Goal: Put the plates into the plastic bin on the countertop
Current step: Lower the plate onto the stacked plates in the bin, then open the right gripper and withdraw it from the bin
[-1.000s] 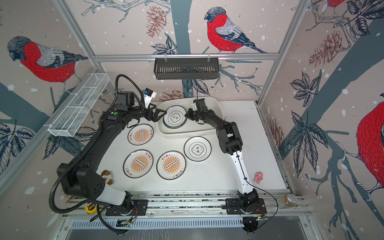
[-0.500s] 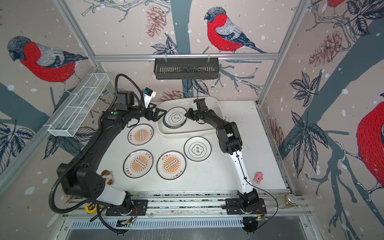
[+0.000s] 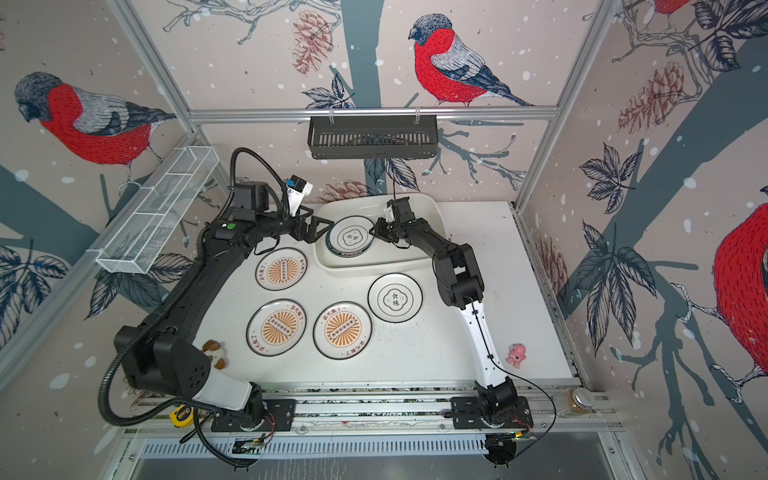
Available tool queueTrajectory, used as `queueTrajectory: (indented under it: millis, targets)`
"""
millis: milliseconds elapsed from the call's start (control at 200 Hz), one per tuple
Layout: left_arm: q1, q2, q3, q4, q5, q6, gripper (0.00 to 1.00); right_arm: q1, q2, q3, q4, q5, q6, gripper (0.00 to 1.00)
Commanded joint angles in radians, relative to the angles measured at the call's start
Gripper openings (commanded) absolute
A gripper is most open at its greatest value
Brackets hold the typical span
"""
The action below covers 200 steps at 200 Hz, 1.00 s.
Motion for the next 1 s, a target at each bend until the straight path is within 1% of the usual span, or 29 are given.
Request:
queueTrajectory:
  millis: [0,455,745,911,996]
  targets:
    - [0.000,0.002,0.002,0.005,0.014,0.006,0.97,0.004,-0.011,0.013,-0.022,0.030,-0.036,0.29]
    - [0.000,0.004,0.001,0.006,0.013,0.010,0.97,0.024,-0.028,0.045,-0.090,0.081,-0.095,0.32]
    - [-0.002,0.007,0.012,-0.003,0.010,0.008,0.97,0.026,-0.028,0.062,-0.100,0.077,-0.099,0.32]
    - [-0.002,0.004,0.013,-0.010,0.005,0.013,0.97,0.026,-0.051,0.041,-0.092,0.093,-0.101,0.32]
    - [-0.003,0.005,0.019,-0.016,-0.006,0.024,0.97,0.026,-0.089,0.011,-0.100,0.133,-0.117,0.32]
